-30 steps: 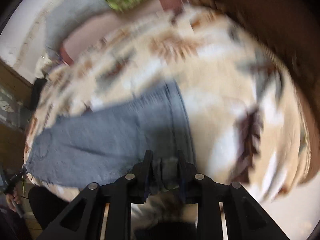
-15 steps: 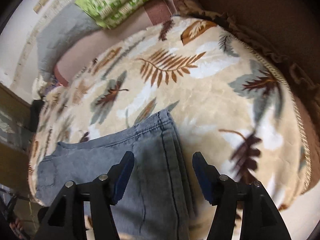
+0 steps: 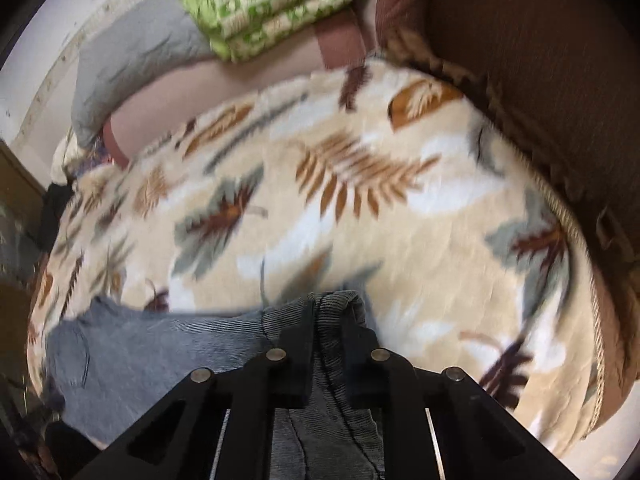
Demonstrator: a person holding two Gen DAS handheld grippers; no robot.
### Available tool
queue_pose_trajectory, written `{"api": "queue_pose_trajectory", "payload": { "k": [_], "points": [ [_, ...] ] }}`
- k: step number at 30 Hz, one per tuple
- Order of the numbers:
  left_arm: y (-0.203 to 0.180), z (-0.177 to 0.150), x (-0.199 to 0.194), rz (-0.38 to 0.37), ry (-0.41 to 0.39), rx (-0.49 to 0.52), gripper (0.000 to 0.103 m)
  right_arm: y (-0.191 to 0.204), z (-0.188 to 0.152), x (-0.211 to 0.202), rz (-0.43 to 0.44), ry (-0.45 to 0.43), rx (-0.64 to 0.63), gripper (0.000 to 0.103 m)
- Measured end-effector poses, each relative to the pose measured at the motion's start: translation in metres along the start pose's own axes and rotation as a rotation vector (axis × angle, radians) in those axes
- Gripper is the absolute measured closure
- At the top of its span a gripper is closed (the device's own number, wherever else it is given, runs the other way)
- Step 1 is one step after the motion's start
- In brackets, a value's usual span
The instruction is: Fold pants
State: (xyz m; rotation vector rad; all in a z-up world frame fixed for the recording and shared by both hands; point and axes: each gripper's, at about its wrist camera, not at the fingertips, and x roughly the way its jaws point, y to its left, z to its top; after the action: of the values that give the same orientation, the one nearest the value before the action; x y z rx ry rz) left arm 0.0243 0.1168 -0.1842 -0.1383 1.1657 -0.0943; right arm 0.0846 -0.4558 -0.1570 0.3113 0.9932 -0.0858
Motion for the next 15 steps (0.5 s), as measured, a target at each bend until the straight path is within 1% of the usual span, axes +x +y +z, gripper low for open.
{"api": "queue_pose_trajectory", "payload": {
  "k": [3, 5, 6, 7, 9, 10, 11, 12, 13, 14, 15],
  "points": [
    [0.003, -0.007, 0.0, -0.007, -0.003, 0.002, 0.092, 0.0, 0.005, 0.019, -0.03, -0.014, 0.011, 0.092],
    [0.0, -0.008, -0.001, 0.001, -0.003, 0.002, 0.092, -0.002, 0.001, 0.043, -0.053, 0.015, 0.022, 0.091],
    [0.0, -0.007, -0.002, 0.005, -0.002, 0.003, 0.092, -0.003, -0.001, 0.05, -0.066, 0.03, 0.035, 0.087],
    [-0.001, -0.007, -0.004, 0.009, -0.002, 0.008, 0.092, -0.005, -0.004, 0.054, -0.082, 0.042, 0.063, 0.086],
    [-0.006, -0.005, -0.011, 0.014, -0.012, 0.029, 0.092, -0.005, -0.007, 0.049, -0.111, 0.024, 0.08, 0.076],
    [-0.007, -0.003, -0.016, 0.011, -0.023, 0.036, 0.092, -0.002, -0.009, 0.04, -0.144, 0.001, 0.069, 0.074],
    [-0.009, 0.0, -0.019, 0.004, -0.035, 0.042, 0.09, 0.001, -0.009, 0.031, -0.185, -0.027, 0.053, 0.07],
    [-0.012, 0.001, -0.026, -0.009, -0.056, 0.05, 0.089, 0.004, -0.01, 0.023, -0.211, -0.054, 0.039, 0.063],
    [-0.017, 0.003, -0.033, -0.021, -0.077, 0.062, 0.082, 0.008, -0.011, 0.013, -0.222, -0.085, 0.023, 0.059],
    [-0.022, 0.004, -0.037, -0.029, -0.096, 0.072, 0.073, 0.017, -0.012, 0.0, -0.211, -0.124, 0.003, 0.05],
    [-0.029, 0.006, -0.041, -0.04, -0.114, 0.082, 0.07, 0.024, -0.012, -0.009, -0.188, -0.154, -0.008, 0.047]
  ]
}}
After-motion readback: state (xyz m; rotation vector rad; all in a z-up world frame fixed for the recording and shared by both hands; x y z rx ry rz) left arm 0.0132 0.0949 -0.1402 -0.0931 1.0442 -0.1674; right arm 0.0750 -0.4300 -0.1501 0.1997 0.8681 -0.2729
